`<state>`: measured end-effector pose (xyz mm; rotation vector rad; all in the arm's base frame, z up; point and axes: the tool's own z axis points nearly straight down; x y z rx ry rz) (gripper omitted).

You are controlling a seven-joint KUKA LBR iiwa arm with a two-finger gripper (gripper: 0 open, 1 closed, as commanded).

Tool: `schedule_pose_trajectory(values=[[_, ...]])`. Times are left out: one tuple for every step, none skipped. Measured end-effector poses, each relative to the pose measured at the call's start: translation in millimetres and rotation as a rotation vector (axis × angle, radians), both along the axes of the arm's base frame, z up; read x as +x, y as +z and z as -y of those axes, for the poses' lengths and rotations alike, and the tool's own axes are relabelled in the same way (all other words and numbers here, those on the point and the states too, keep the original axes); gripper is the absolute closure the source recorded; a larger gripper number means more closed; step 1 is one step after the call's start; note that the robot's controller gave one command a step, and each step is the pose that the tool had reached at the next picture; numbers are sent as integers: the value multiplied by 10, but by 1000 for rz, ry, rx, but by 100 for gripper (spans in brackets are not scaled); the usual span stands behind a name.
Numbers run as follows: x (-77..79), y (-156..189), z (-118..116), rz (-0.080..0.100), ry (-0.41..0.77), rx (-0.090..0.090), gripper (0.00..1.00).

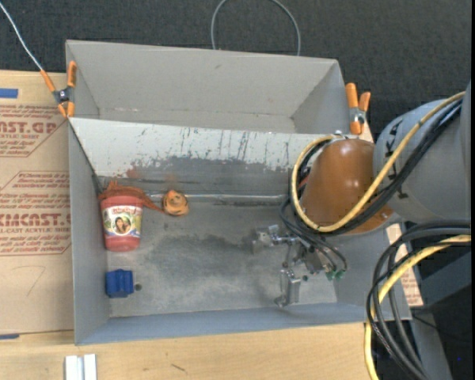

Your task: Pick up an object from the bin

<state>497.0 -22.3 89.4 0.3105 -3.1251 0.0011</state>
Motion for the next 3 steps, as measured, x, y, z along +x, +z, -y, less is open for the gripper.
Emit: schedule_pose_trajectory(values=[[208,1617,703,11,156,-4,0],[365,1301,589,12,239,-3,0],[412,45,437,7,131,1,0]])
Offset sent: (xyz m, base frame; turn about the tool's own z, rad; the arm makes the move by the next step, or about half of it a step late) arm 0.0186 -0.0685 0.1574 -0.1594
